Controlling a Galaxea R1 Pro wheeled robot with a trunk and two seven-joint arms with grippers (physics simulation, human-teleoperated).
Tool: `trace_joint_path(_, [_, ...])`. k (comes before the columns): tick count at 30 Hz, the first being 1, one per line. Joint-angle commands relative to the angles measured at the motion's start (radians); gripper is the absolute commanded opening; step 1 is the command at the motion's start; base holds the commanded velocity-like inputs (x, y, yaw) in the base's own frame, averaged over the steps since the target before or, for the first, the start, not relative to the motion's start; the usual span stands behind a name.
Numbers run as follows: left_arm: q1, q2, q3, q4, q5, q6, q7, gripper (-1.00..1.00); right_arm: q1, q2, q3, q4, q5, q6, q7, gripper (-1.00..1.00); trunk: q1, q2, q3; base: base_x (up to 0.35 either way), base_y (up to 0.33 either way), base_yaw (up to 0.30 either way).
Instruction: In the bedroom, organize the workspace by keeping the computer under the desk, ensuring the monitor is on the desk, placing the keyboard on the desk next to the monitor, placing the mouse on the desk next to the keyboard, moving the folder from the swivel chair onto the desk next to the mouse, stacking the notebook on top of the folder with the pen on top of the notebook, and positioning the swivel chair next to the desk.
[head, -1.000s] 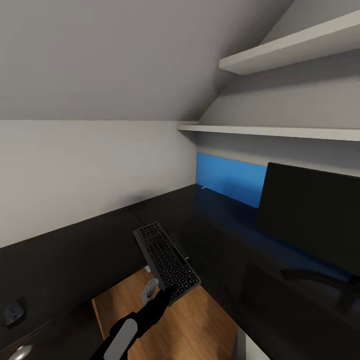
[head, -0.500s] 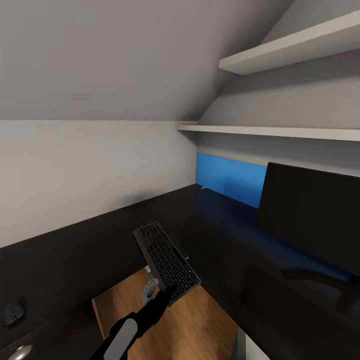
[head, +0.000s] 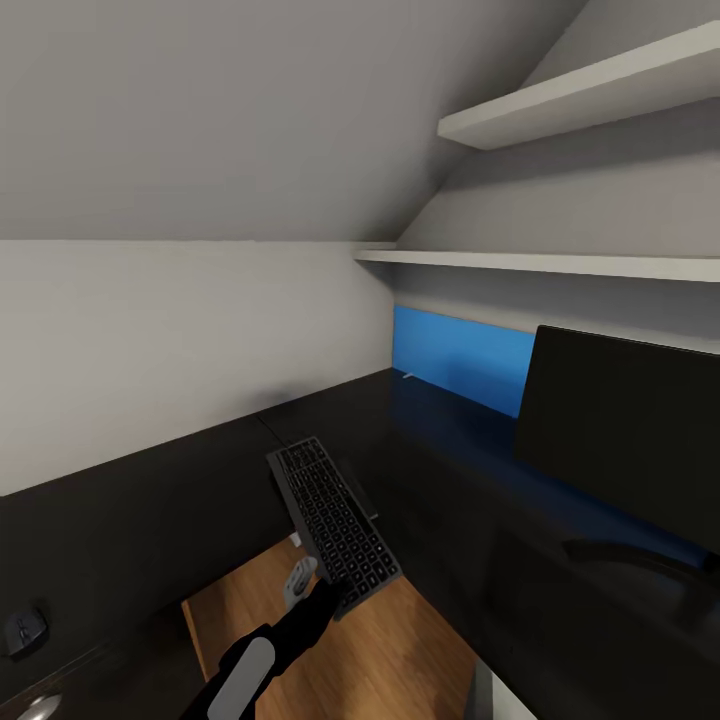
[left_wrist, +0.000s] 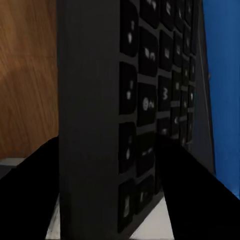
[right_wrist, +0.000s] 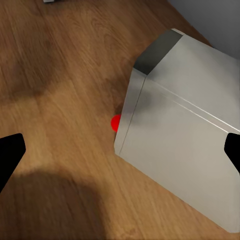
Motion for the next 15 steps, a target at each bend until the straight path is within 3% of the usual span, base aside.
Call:
trace_joint_path(1, [0.000,0.000,0.001,0.001,-0.003,0.003,0.001,-1.00,-0.001,0.000,0.006,0.002,0.003,-0.003,-0.007,1.00,0.000,-0.001,-0.001,0.007,0.000,0.000])
trace_joint_path(6, [0.000,0.000,0.002,0.001,-0.004,0.003,0.003,-1.00,-0.001,0.000,0.006,0.002,0.003,-0.003,-0.007,1.00,0.000,-0.001,-0.001,0.001,0.000,0.000])
trace_joint_path(15, [-0.001,0.002,0.003,0.001,-0.004,0.003,0.003,-1.00,-0.001,0.000,0.006,0.002,0.003,-0.003,-0.007,1.00,-0.035,0.062,0.027,0.000,0.000,0.000])
